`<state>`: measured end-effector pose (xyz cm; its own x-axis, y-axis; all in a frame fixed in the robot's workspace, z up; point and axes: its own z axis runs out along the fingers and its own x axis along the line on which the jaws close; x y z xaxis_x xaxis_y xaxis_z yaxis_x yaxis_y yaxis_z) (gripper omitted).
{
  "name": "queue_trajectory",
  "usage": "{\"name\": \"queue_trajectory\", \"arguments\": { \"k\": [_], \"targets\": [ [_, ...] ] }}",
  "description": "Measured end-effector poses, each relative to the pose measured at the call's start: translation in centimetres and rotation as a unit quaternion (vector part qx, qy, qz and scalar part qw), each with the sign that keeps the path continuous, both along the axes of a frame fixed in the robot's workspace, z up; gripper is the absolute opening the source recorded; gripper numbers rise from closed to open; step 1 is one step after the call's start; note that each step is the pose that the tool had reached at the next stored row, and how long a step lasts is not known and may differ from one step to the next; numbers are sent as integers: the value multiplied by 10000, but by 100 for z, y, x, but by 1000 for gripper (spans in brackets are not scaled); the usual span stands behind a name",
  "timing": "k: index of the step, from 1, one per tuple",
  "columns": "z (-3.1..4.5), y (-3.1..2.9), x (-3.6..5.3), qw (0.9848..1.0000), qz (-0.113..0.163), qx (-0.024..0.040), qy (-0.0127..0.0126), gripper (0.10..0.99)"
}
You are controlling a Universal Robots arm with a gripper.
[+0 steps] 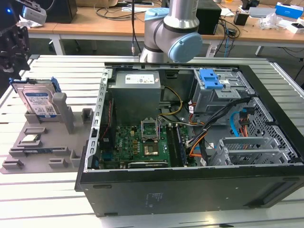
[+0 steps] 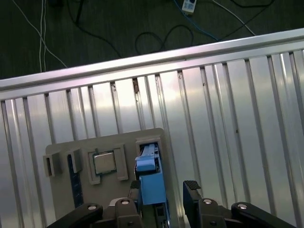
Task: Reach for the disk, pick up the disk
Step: 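Pick up the disk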
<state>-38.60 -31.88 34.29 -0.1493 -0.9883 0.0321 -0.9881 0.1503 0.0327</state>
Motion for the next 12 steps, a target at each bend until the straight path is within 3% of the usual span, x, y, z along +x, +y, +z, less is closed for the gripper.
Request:
{"name": "queue_trajectory", "arguments": {
  "k": [7,12],
  "targets": [
    [-45,-68,0,9997,247,-23,0,482],
    [-177,-80,37,9987,505,-53,0,482]
  ]
}}
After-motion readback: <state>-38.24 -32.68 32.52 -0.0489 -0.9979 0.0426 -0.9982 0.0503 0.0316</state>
